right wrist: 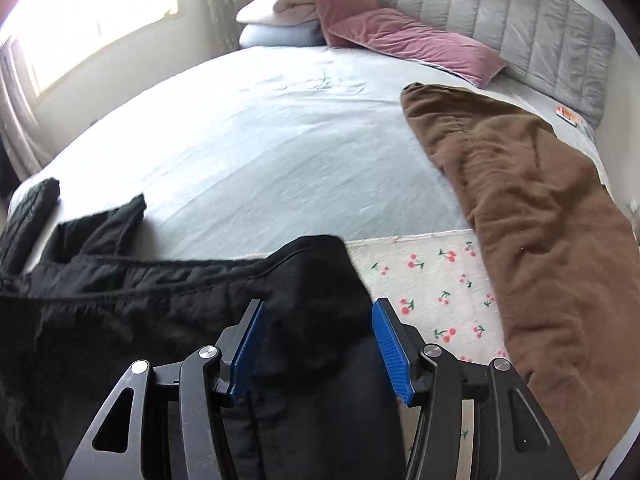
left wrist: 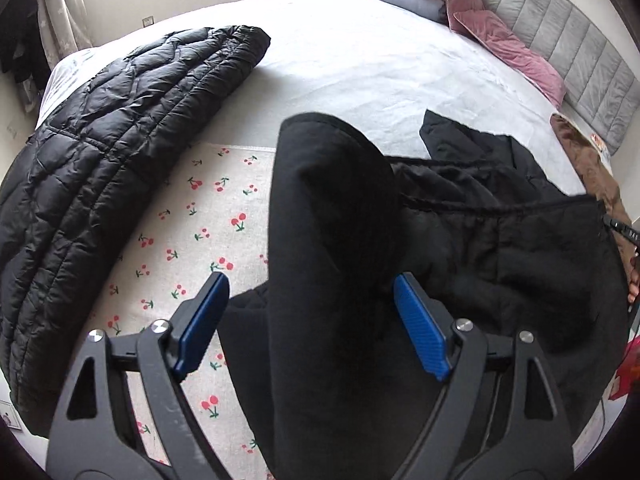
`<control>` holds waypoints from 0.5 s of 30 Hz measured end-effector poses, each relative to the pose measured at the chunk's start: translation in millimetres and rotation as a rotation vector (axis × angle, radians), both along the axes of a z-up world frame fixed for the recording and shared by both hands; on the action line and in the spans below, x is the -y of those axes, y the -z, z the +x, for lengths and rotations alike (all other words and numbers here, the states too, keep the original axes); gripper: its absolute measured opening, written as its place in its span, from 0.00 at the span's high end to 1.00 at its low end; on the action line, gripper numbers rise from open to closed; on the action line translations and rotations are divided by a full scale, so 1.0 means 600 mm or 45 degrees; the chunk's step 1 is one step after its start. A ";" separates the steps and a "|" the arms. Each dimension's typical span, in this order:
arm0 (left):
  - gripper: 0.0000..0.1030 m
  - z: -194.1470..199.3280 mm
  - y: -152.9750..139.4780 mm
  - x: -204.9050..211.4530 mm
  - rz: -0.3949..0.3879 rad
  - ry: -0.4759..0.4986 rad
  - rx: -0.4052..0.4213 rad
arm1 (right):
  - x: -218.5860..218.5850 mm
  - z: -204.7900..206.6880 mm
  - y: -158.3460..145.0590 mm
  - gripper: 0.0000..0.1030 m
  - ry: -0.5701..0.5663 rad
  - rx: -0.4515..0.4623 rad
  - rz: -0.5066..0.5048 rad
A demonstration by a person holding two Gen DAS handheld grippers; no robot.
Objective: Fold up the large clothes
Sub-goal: 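Lift the hem with both grippers and fold it toward the collar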
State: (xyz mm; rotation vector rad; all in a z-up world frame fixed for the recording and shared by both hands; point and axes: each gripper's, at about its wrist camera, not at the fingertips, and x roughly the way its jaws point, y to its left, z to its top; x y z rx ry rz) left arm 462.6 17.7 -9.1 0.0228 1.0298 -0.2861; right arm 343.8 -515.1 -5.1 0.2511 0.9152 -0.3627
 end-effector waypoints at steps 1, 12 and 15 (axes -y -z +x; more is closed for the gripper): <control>0.18 0.005 -0.003 -0.004 -0.024 -0.004 0.000 | 0.007 -0.005 0.003 0.31 -0.017 -0.009 0.008; 0.93 0.007 -0.091 0.011 -0.297 -0.025 0.185 | -0.022 -0.031 -0.046 0.94 -0.061 0.225 -0.073; 0.94 0.032 -0.145 0.007 -0.304 -0.115 0.369 | -0.006 -0.013 -0.094 0.95 0.072 0.339 -0.199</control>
